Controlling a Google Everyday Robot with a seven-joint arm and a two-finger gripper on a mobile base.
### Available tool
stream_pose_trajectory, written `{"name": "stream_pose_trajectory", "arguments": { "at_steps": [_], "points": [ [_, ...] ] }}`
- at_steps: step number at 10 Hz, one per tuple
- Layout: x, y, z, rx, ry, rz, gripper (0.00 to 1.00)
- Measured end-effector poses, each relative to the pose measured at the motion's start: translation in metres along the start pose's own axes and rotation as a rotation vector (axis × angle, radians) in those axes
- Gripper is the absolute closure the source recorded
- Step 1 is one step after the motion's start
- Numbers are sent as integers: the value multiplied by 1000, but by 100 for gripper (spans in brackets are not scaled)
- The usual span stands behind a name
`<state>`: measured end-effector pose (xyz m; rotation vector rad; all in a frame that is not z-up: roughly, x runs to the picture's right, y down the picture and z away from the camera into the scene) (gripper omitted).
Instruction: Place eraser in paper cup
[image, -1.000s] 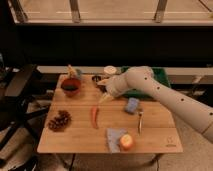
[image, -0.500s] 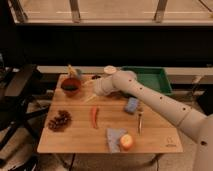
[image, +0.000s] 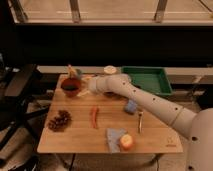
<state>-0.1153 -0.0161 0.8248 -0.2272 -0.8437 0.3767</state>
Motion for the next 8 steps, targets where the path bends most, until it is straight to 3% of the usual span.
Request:
{"name": "stream_pose_trajectory", "arguments": {
  "at_steps": [3, 6, 8],
  "points": [
    [1, 0, 0, 0, 3, 0, 35],
    [-7, -1, 38, -19, -21, -16, 35],
    [-9, -10, 76, -36, -46, -17, 35]
  ]
}}
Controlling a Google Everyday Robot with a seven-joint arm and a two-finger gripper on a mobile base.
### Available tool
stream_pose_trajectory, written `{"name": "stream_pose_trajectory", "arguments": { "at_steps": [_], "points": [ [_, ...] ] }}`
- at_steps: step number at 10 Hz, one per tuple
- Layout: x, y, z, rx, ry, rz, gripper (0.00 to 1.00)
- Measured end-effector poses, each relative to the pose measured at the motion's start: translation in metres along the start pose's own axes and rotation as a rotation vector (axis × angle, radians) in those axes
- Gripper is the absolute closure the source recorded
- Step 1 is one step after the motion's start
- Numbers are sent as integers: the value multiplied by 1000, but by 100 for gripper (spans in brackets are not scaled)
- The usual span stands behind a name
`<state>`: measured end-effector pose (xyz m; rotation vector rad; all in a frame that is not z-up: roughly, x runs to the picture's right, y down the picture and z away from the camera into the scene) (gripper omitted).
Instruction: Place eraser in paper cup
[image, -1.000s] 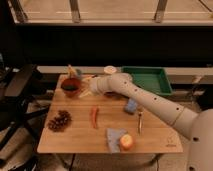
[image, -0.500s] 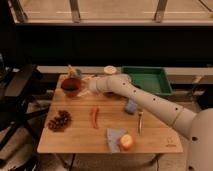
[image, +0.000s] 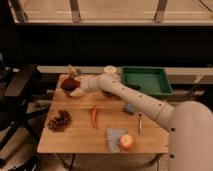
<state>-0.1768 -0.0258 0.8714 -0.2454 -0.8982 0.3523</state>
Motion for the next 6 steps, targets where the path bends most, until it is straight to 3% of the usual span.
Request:
{"name": "stream_pose_trajectory", "arguments": {
  "at_steps": [6],
  "points": [
    [16, -13, 62, -51, -60, 37, 35]
  ]
}}
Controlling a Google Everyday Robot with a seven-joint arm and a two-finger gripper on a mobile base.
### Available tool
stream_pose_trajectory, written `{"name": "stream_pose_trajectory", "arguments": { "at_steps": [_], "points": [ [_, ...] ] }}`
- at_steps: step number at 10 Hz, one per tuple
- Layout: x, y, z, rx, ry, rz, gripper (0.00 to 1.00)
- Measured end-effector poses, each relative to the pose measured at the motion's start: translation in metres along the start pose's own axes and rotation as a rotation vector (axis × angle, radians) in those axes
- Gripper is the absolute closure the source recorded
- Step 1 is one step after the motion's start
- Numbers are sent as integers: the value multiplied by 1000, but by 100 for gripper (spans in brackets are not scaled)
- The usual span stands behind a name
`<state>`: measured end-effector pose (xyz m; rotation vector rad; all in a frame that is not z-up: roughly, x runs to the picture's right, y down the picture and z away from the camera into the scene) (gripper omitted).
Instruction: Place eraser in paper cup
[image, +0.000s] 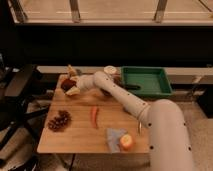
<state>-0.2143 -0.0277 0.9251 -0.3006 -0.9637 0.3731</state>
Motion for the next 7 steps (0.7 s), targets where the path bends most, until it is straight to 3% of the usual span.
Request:
{"name": "stream_pose_trajectory", "arguments": {
  "at_steps": [5, 6, 7],
  "points": [
    [-17, 10, 38, -62, -70, 11, 35],
    [-19, 11, 43, -71, -79, 12, 37],
    [-19, 11, 45, -80, -88, 11, 45]
  ]
}}
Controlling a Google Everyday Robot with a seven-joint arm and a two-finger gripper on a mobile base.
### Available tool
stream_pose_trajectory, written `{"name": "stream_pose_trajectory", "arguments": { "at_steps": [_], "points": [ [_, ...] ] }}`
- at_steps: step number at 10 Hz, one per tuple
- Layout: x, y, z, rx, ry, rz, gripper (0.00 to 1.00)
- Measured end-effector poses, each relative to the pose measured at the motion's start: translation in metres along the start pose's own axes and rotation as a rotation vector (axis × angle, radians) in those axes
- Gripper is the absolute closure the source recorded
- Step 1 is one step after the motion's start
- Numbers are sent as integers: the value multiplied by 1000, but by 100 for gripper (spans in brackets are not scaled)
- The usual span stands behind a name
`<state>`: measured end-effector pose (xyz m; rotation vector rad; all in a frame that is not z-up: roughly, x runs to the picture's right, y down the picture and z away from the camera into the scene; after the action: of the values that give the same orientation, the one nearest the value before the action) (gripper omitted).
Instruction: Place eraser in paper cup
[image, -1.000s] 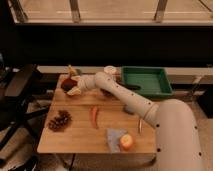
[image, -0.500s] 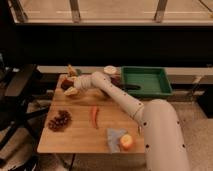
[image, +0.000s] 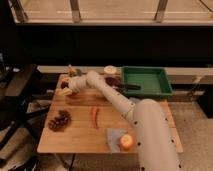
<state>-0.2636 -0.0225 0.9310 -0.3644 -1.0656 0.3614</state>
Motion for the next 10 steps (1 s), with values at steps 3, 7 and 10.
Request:
{"name": "stream_pose_trajectory", "arguments": {
  "at_steps": [3, 7, 10],
  "points": [
    [-3, 4, 4, -18, -9, -8, 75],
    [-4, 8, -9, -15, -5, -26, 100],
    [-13, 3, -24, 13, -8, -51, 100]
  ]
}}
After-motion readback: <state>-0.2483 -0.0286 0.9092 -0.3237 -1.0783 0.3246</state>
